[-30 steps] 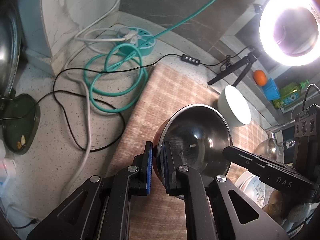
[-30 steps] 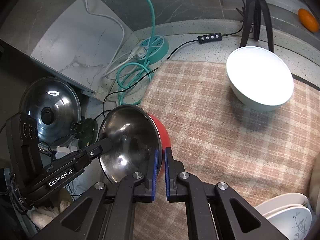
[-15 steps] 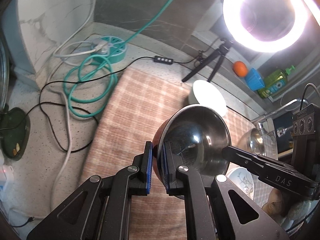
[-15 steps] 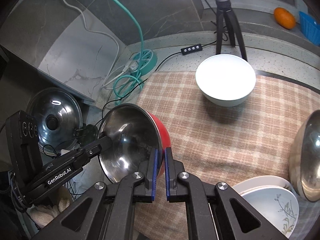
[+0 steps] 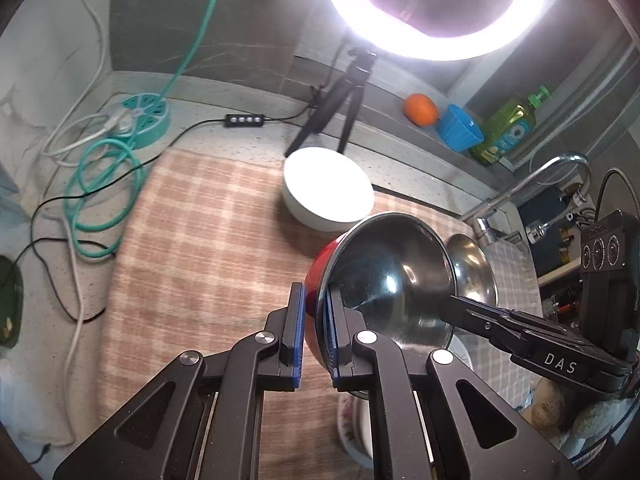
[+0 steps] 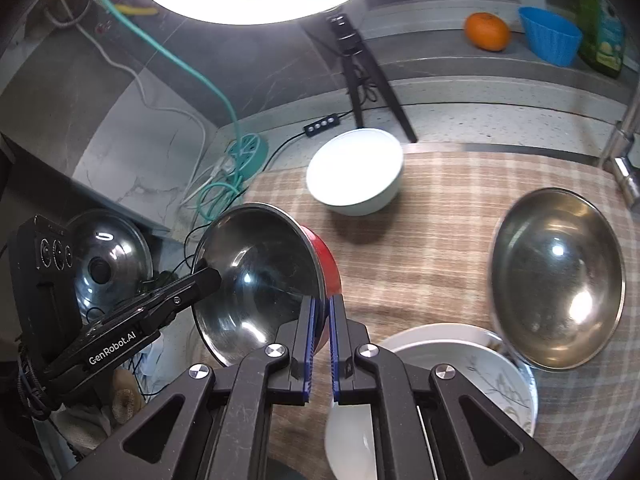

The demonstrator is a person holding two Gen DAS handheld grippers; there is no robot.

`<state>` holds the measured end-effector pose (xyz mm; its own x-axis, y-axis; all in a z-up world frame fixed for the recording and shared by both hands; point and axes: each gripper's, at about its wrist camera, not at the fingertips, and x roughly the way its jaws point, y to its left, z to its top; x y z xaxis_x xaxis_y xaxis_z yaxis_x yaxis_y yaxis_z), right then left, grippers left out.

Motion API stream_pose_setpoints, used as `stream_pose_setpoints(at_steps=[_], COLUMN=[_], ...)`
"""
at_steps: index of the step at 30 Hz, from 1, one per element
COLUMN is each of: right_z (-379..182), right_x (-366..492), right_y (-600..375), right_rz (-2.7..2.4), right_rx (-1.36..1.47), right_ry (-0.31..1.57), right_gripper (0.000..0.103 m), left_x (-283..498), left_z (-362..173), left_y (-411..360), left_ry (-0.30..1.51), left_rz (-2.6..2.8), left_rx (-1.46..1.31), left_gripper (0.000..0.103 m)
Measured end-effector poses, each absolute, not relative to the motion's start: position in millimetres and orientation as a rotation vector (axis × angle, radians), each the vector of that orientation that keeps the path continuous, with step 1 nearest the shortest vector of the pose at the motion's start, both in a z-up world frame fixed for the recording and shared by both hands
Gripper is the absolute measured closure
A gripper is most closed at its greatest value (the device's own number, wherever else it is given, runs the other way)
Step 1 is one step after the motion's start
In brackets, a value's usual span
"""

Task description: Organize plates and bowls

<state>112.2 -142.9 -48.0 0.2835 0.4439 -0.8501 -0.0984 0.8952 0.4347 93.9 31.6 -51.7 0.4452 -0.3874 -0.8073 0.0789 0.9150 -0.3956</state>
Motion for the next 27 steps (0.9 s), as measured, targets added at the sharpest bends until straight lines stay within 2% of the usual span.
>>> stream_pose_setpoints(at_steps=[27], right_z=[-43.4], right_x=[98.4], right_y=[-273.8], right_rz=[0.163], right_rx=[0.377], right_ry=[1.181], right_gripper=[0.097], left_x=[118.9], left_z=[-46.5], left_y=[-108.3], left_ry=[1.111], left_rz=[-0.458], left_rx=[-0.187], left_gripper=[0.095])
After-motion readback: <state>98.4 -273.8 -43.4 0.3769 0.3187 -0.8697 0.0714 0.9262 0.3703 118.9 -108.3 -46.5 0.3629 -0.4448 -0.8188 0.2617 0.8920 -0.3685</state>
